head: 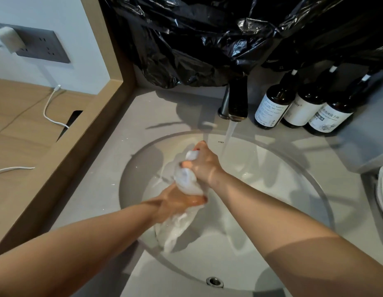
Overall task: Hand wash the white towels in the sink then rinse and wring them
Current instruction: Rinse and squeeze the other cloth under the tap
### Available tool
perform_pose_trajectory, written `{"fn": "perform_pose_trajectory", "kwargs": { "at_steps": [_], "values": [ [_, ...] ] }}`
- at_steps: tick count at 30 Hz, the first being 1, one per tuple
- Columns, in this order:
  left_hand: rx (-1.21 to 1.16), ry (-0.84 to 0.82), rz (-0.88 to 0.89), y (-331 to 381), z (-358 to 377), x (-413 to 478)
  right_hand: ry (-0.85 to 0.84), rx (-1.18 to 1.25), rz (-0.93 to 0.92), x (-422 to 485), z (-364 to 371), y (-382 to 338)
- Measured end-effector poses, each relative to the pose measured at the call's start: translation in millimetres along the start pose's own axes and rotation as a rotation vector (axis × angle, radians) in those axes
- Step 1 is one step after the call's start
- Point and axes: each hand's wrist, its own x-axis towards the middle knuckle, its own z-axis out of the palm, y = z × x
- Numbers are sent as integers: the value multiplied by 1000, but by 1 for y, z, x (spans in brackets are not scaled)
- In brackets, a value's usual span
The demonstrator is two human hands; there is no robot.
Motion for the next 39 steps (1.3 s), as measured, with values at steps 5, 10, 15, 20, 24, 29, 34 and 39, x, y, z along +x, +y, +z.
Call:
{"fn": "perform_pose_trajectory", "kwargs": {
  "at_steps": [5, 10, 15, 20, 24, 29, 34, 39],
  "values": [
    [-82, -23, -2, 7, -7, 3, 60, 288, 16, -8, -19, 12],
    [-350, -201, -99, 23, -23, 11, 138, 655, 262, -9, -39, 26],
    [-231, -198, -116, 41, -34, 22, 292, 868, 237, -9, -56, 31],
    [13, 168, -32, 55, -11, 46, 411, 892, 159, -6, -62, 22],
    [109, 214, 10, 68, 3, 59, 424, 965, 215, -8, -72, 23],
    [-127, 328, -114, 82, 9, 65, 438, 1067, 228, -10, -84, 26],
    [-113, 175, -17, 84, 14, 63, 466, 1072, 196, -13, -89, 31],
    [-101, 386, -196, 94, 26, 73, 455, 1049, 178, -18, -91, 36]
  ]
}}
